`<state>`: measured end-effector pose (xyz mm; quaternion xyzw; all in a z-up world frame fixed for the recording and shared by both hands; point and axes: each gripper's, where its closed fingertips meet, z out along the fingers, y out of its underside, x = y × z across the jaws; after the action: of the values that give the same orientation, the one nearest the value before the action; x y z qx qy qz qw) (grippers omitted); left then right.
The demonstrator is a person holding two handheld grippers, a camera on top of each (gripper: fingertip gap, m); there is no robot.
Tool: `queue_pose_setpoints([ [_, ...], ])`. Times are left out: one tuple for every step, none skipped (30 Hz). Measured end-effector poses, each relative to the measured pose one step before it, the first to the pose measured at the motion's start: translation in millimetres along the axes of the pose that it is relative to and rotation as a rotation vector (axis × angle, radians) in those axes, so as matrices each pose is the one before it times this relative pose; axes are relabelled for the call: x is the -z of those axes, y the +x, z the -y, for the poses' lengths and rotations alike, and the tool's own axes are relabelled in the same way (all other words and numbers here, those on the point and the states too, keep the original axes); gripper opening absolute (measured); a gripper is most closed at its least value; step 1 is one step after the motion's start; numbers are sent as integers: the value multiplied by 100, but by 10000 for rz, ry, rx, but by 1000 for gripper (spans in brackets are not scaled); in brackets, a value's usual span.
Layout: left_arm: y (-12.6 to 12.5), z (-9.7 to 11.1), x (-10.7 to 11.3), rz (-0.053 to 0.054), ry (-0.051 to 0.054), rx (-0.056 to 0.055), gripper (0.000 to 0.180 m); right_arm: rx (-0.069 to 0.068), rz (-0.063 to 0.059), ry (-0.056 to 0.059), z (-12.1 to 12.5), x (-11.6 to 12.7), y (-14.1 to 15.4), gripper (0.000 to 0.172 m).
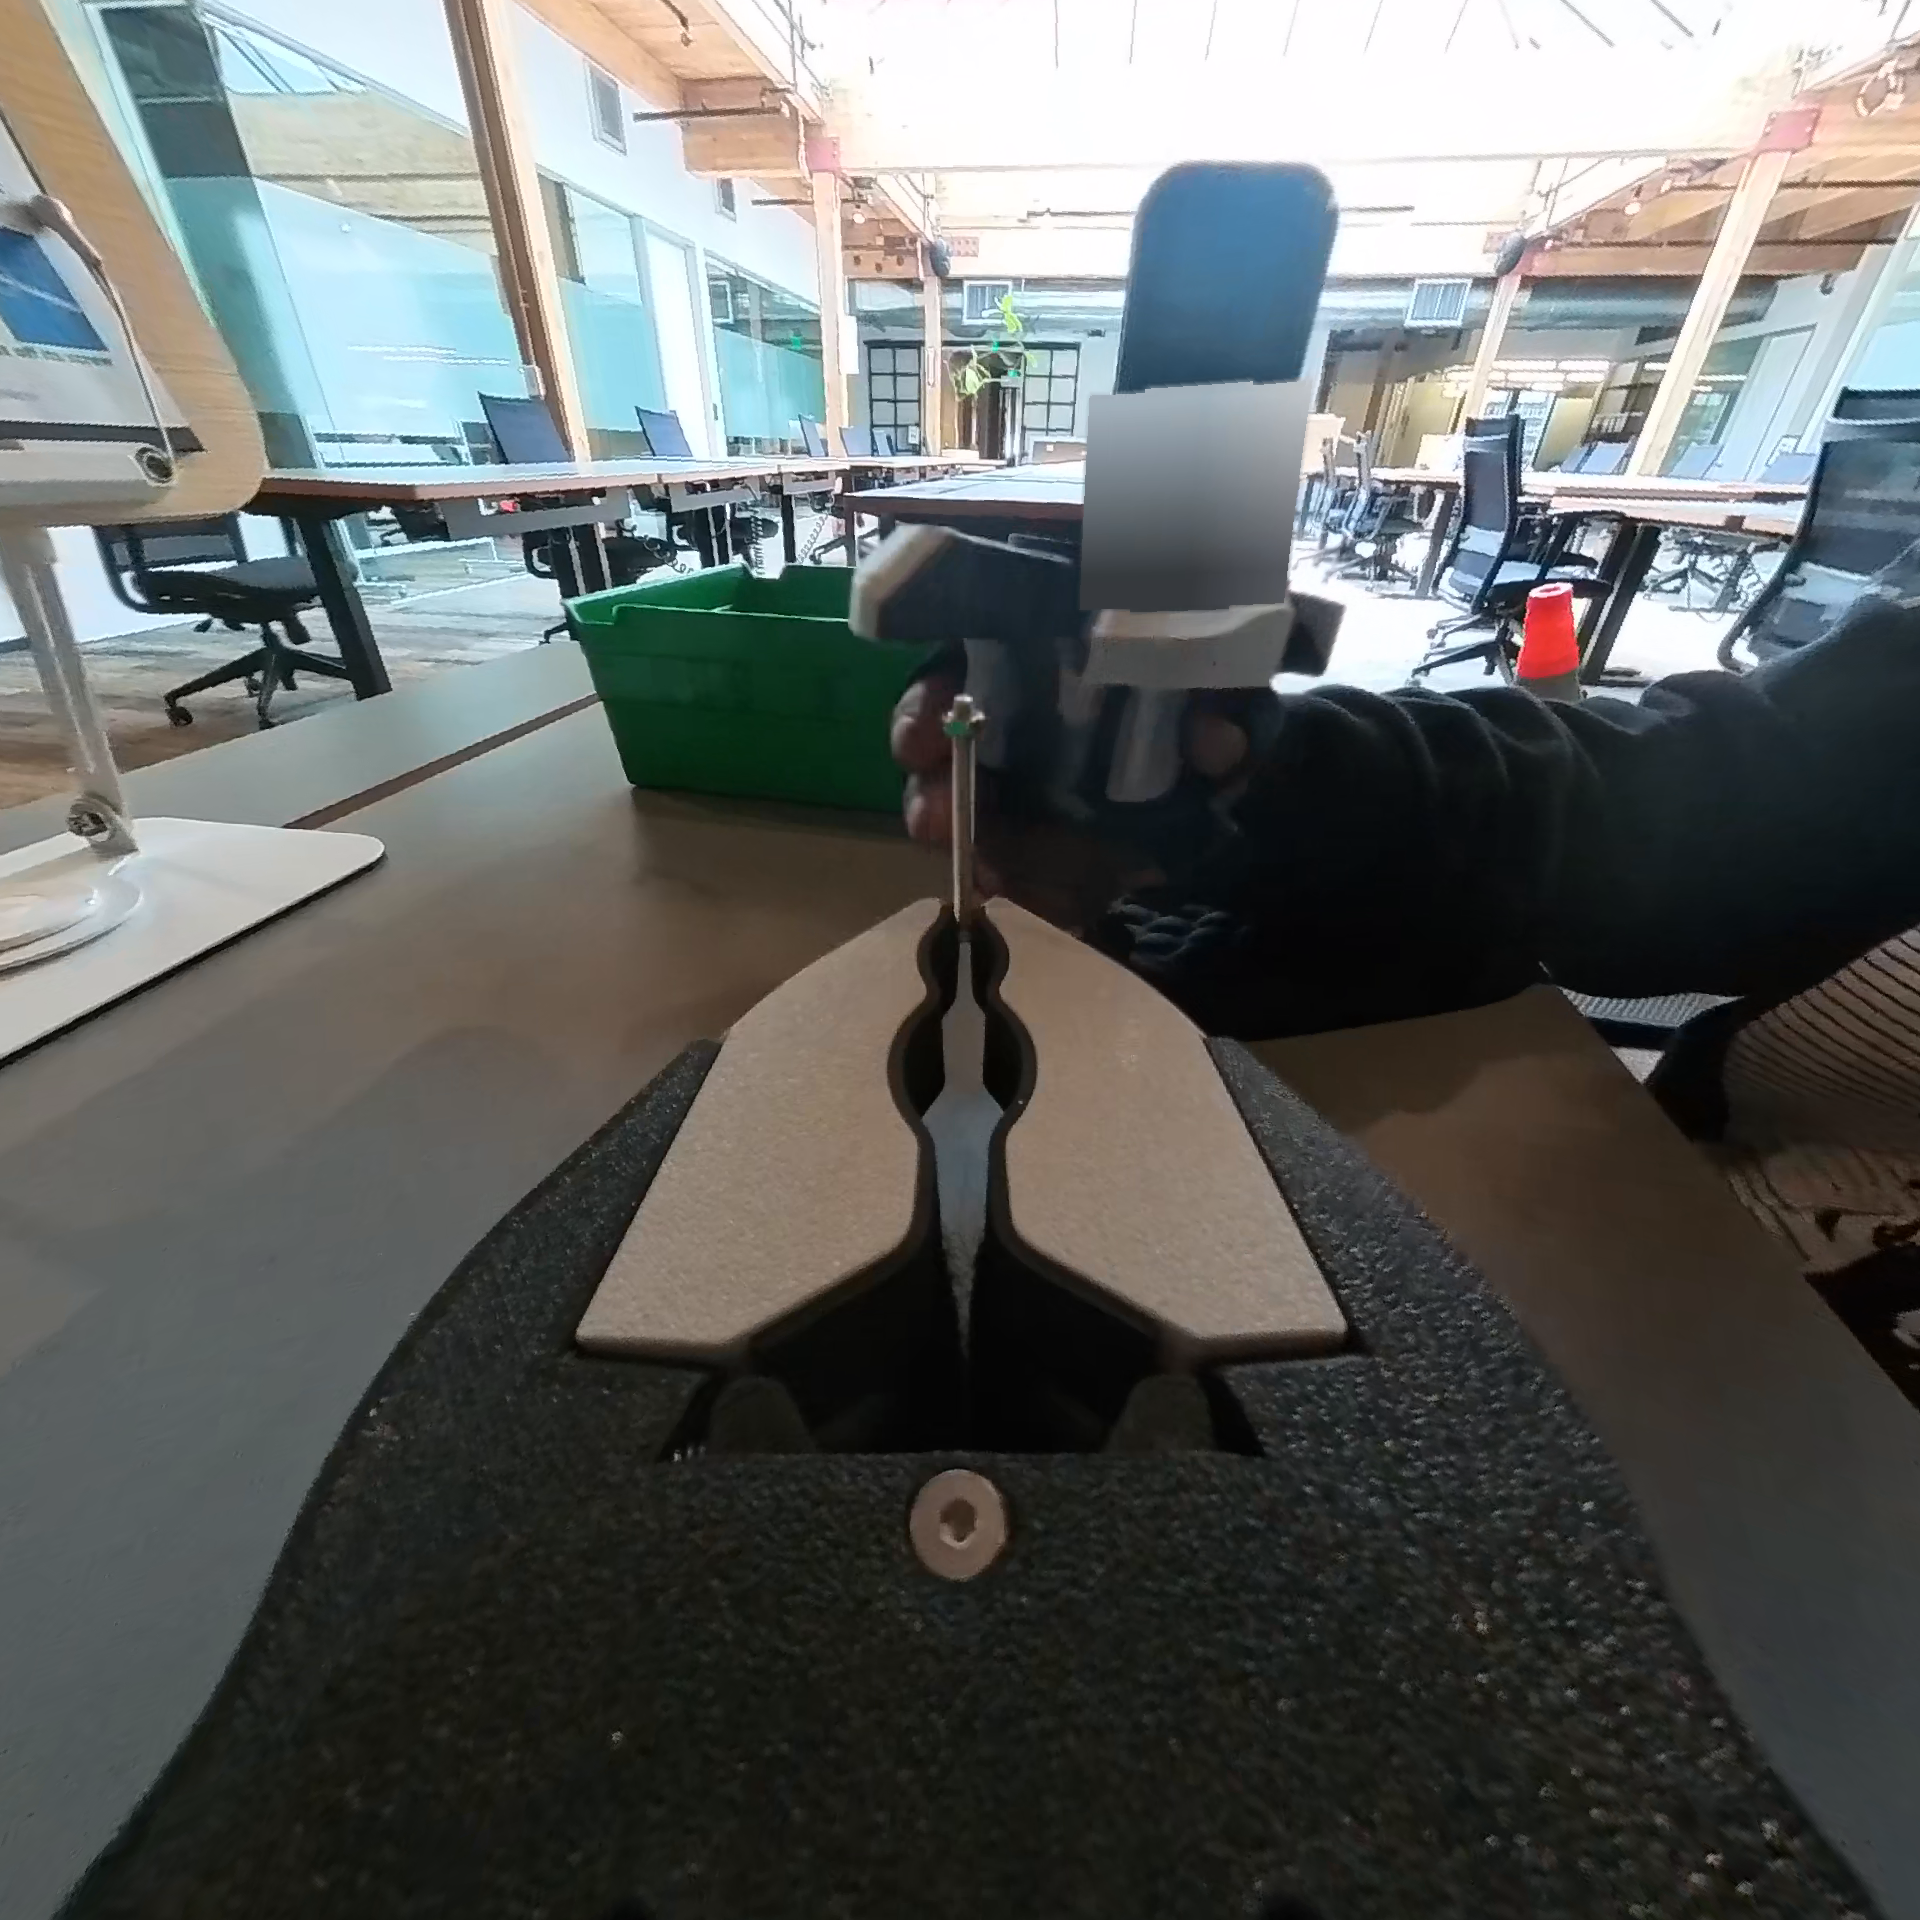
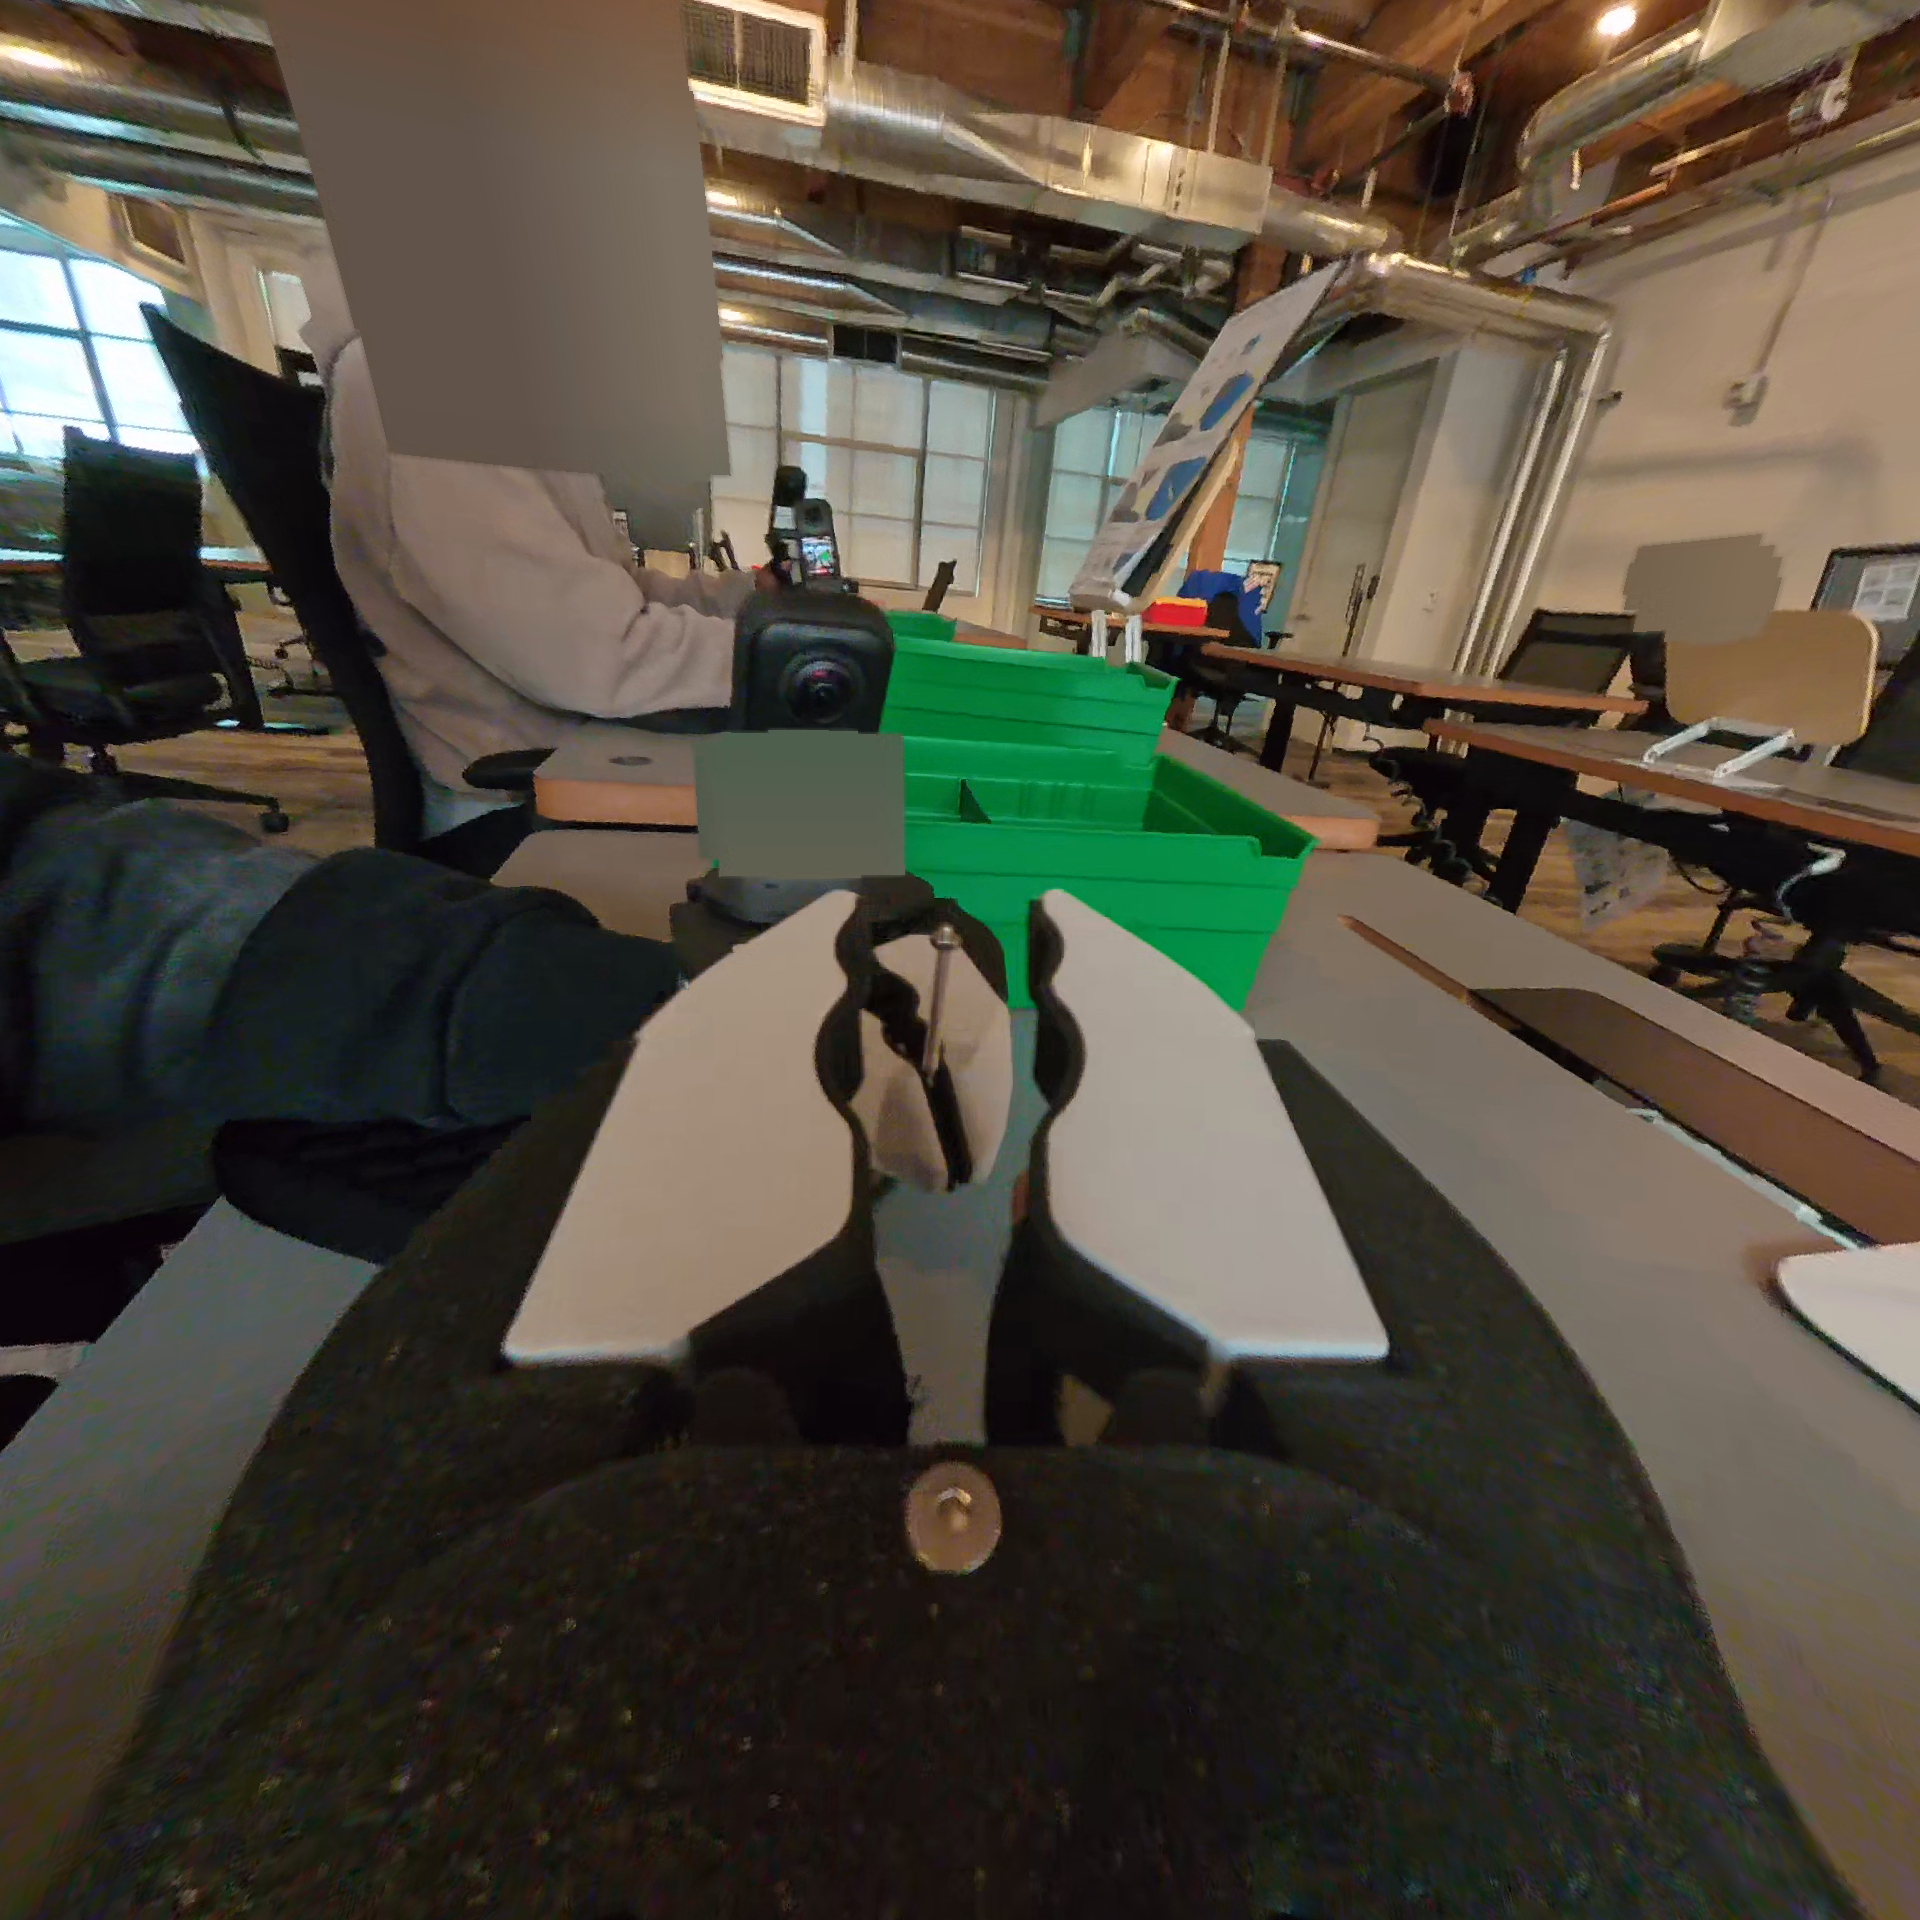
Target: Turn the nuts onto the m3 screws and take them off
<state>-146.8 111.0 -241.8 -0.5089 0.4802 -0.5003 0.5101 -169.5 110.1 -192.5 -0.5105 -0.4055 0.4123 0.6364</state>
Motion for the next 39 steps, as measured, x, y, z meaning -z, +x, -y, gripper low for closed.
queue_pose_setpoints([
  [37,-31,-22,-10,-23,-25,1,129,176,-52,-175,-228,-401,31],
  [15,0,0,-13,0,-4,1,137,117,-137,-275,-244,-358,34],
  [11,-4,2,-6,-3,5,1,152,172,-164,-299,-248,-452,36],
  [14,-24,-16,-3,-18,-14,1,142,153,-156,-229,-194,-423,35],
  [22,-21,-22,1,-23,-26,1,138,-25,-126,-98,-106,-133,34],
  [-3,-14,-2,11,-11,-12,1,124,-115,-105,21,62,95,28],
  [-26,8,5,7,5,18,1,-4,-128,-115,21,161,211,23],
  [-61,36,33,16,34,46,1,-78,-206,-95,11,234,420,17],
  [-94,76,51,29,64,67,1,-103,-202,43,138,299,468,12],
  [-112,86,66,36,70,71,1,-163,-167,214,311,270,446,11],
  [-48,44,41,15,38,35,1,-212,-68,262,312,199,317,10],
  [12,-13,-3,-6,-9,-8,1,-231,36,188,168,73,136,11],
  [51,-54,-45,-15,-46,-32,1,-149,77,86,14,-50,-12,12],
  [61,-65,-59,-27,-55,-39,1,24,51,6,-73,-112,-110,16],
  [61,-50,-36,-24,-44,-32,1,209,-4,-46,-85,-123,-140,19],
  [30,-40,-28,-10,-30,-21,1,268,-63,-66,-93,-98,-81,22],
  [23,-19,-24,-5,-21,-21,1,145,-55,-67,-148,-94,-29,22],
  [12,-27,-25,-4,-20,-7,1,-24,23,-87,-222,-86,-60,23],
  [-32,-25,-17,11,-20,16,1,-88,62,-89,-252,-70,-79,22],
  [-21,-21,-19,10,-16,15,1,-44,42,-62,-168,-44,-37,22],
  [0,-23,-23,-5,-25,3,1,-4,-5,-11,-59,-7,23,22],
  [-10,-38,-19,6,-29,-5,1,-6,31,25,36,23,-40,21],
  [-21,-21,-18,18,-16,1,1,-41,37,-8,10,38,-52,18],
  [-68,12,13,41,9,23,1,-32,12,-110,-89,54,-7,14],
  [-96,40,30,42,37,45,1,16,-8,-135,-105,66,11,11],
  [-107,69,54,47,59,56,1,29,-44,-109,-71,77,77,10],
  [-99,62,49,51,53,46,1,5,-77,-60,-40,72,141,9],
  [-51,29,24,39,21,18,1,-33,-60,27,16,32,146,9],
  [14,-29,-14,-7,-22,-10,1,-72,-40,84,45,-29,121,10],
  [82,-66,-57,-41,-56,-25,1,-56,-29,76,16,-75,86,12],
  [63,-69,-57,-45,-59,-16,1,-2,-7,30,-39,-114,5,17],
  [44,-51,-42,-37,-39,3,1,67,99,-26,-52,-125,-203,21],
  [-9,-2,-15,-9,-10,11,1,88,123,-47,-9,-107,-292,22],
  [-17,10,19,15,16,6,1,91,78,-51,12,-82,-238,22],
  [-90,47,33,51,35,26,1,83,-22,-140,-106,-23,-72,20],
  [-127,75,51,65,62,61,1,24,-114,-242,-246,35,146,15],
  [-146,107,87,51,91,86,1,-39,-28,-182,-232,93,113,10],
  [-149,111,86,56,92,92,1,-101,11,-26,-78,104,81,10],
  [-67,51,51,27,50,36,1,-115,-34,121,136,107,130,9],
])
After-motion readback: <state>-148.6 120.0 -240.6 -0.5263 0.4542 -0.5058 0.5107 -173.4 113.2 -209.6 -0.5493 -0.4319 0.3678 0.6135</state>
